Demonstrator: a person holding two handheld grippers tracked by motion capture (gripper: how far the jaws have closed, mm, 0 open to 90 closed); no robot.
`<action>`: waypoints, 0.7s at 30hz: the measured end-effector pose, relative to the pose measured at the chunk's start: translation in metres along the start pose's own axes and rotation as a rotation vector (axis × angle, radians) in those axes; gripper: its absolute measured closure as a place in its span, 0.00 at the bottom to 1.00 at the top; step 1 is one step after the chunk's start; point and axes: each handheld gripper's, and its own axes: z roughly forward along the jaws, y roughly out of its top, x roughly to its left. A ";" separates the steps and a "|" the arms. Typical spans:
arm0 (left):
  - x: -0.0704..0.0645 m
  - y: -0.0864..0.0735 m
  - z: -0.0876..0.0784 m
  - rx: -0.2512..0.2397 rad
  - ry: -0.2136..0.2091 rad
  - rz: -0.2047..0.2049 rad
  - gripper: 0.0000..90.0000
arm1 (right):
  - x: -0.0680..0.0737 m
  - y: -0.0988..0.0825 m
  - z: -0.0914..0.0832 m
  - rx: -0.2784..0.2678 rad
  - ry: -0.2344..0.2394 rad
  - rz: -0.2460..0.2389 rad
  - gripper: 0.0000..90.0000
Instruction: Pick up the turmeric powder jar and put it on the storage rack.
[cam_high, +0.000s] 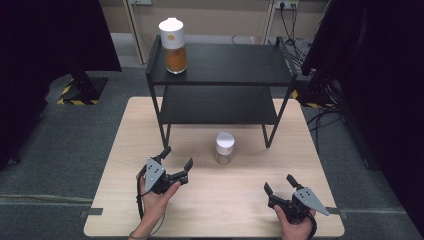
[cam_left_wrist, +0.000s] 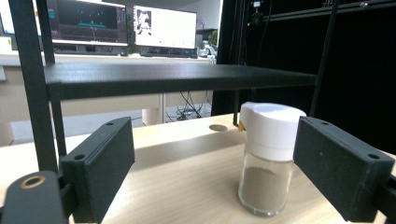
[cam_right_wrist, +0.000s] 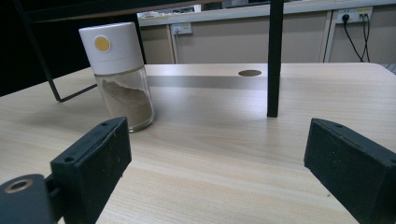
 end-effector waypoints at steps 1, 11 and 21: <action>0.000 -0.002 -0.001 0.001 0.000 -0.007 0.14 | 0.000 0.000 0.000 0.000 0.000 0.000 0.08; 0.004 -0.021 -0.006 0.043 -0.002 -0.036 0.13 | 0.000 0.000 0.000 0.001 0.002 -0.003 0.08; 0.007 -0.032 -0.006 0.066 0.013 -0.049 0.13 | 0.000 0.000 0.000 0.000 0.004 -0.005 0.08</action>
